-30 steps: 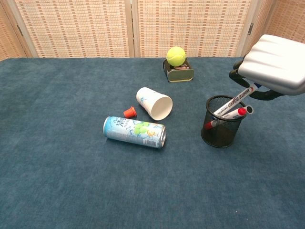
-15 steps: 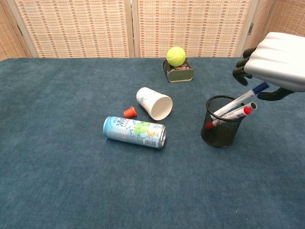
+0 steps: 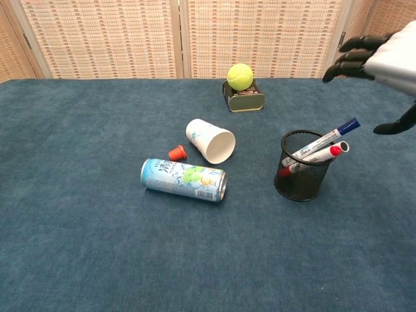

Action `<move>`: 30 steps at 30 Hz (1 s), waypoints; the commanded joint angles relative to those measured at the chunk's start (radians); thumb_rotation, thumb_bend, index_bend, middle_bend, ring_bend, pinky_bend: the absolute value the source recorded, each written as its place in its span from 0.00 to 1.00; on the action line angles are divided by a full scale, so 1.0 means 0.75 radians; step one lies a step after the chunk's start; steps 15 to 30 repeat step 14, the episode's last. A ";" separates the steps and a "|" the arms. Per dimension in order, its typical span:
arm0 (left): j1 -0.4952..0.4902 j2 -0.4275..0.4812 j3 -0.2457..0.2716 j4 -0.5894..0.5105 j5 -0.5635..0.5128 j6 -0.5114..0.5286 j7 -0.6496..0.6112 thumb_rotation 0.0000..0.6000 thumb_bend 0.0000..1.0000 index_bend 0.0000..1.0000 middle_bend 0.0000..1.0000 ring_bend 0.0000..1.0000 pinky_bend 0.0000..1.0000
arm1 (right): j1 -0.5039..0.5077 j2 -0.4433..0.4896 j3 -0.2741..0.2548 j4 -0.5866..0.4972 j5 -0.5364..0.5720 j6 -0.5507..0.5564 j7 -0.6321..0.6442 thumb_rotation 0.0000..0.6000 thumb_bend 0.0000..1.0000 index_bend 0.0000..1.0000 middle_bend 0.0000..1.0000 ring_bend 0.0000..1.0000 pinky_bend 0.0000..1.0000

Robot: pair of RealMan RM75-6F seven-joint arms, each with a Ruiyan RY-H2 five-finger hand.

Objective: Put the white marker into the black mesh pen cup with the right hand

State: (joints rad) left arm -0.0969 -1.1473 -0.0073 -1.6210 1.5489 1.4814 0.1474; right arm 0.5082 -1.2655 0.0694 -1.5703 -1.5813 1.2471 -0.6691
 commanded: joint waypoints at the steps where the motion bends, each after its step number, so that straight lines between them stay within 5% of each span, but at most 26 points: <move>1: 0.000 -0.001 -0.001 0.001 0.000 0.002 0.004 1.00 0.30 0.20 0.04 0.16 0.37 | -0.133 0.011 0.003 -0.106 0.124 0.119 0.097 1.00 0.00 0.13 0.16 0.03 0.13; 4: 0.003 -0.001 0.000 -0.001 0.007 0.011 0.010 1.00 0.30 0.20 0.04 0.16 0.37 | -0.219 0.046 -0.015 -0.213 0.252 0.141 0.153 1.00 0.00 0.07 0.14 0.01 0.04; 12: 0.005 -0.005 0.003 -0.001 0.015 0.015 0.025 1.00 0.30 0.20 0.04 0.16 0.37 | -0.283 0.146 -0.039 -0.239 0.517 0.017 0.235 1.00 0.00 0.03 0.11 0.00 0.02; 30: 0.004 -0.006 0.004 -0.001 0.016 0.014 0.029 1.00 0.30 0.20 0.04 0.16 0.38 | -0.291 0.141 -0.041 -0.208 0.540 0.003 0.259 1.00 0.00 0.03 0.11 0.00 0.02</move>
